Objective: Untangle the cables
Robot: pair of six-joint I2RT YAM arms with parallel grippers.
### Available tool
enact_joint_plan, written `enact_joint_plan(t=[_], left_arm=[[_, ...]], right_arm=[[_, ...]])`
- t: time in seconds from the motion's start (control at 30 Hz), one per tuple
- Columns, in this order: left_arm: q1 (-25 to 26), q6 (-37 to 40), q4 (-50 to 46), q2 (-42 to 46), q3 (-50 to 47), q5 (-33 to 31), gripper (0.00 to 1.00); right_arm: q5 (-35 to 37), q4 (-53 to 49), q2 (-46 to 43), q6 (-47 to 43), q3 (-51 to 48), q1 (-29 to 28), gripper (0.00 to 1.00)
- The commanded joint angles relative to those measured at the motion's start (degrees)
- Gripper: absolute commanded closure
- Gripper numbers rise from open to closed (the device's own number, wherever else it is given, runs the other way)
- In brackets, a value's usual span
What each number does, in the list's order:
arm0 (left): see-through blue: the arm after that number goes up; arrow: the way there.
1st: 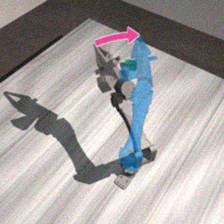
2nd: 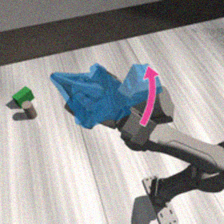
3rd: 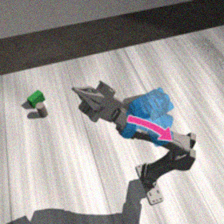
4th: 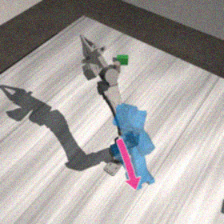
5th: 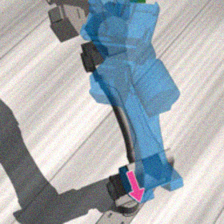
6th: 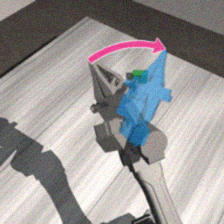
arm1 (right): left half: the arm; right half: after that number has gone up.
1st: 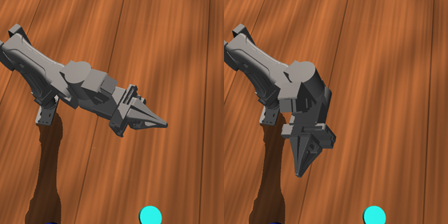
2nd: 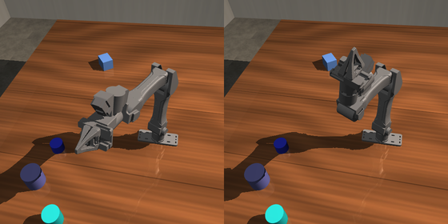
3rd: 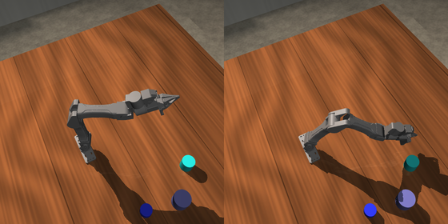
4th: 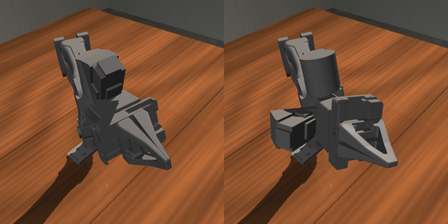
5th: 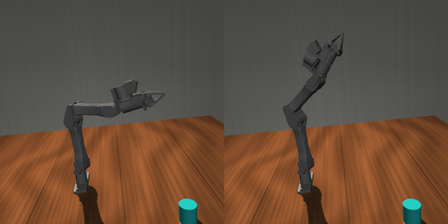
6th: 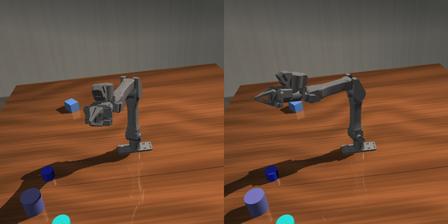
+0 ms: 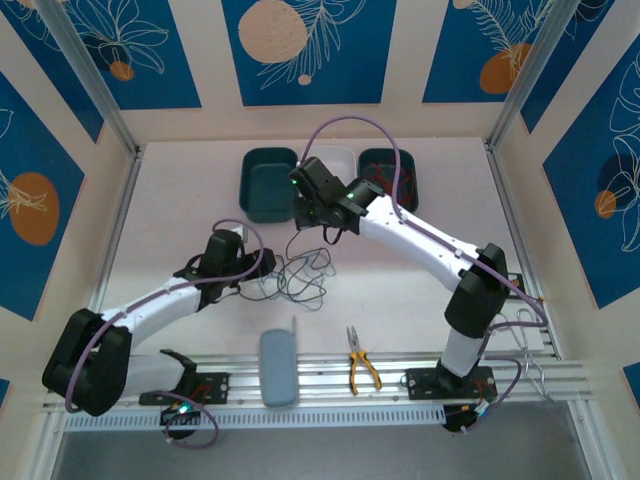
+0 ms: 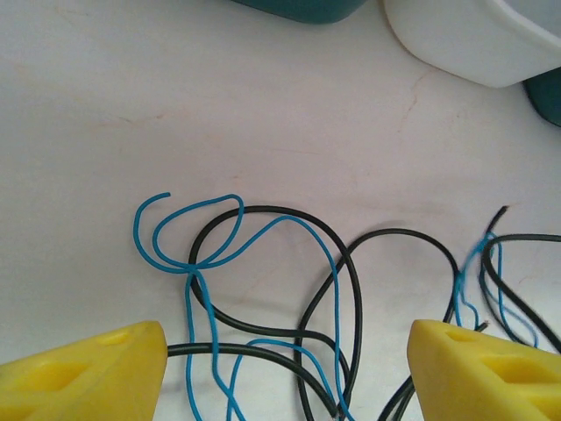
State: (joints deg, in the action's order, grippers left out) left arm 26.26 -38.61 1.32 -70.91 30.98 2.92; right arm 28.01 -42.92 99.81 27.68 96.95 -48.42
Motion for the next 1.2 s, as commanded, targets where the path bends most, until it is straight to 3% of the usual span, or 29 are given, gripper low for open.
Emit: enact_joint_plan(t=[0.0,0.43,0.7,0.83,0.97,1.17], left_arm=[[-0.4,1.2,1.5,1.0,-0.9,1.0,0.27],[-0.4,0.8,3.2,1.0,-1.9,1.6,0.27],[-0.4,0.5,4.2,0.7,-2.6,1.7,0.27],[-0.4,0.5,4.2,0.7,-2.6,1.8,0.27],[-0.4,0.5,4.3,0.7,-2.5,1.7,0.27],[-0.4,0.6,4.7,0.3,-2.4,2.0,0.27]], right_arm=[[1.3,3.5,-4.8,-2.8,-0.8,-1.0,1.0],[-1.1,11.6,-15.0,-8.3,-1.7,-1.4,1.0],[-3.9,8.9,-15.6,-11.5,7.0,-0.8,1.0],[-5.6,0.4,-13.0,-9.2,16.5,0.8,1.0],[-10.6,-6.3,-10.5,-7.0,24.0,3.0,1.0],[-20.9,-6.5,-10.6,-4.8,25.7,6.6,1.0]])
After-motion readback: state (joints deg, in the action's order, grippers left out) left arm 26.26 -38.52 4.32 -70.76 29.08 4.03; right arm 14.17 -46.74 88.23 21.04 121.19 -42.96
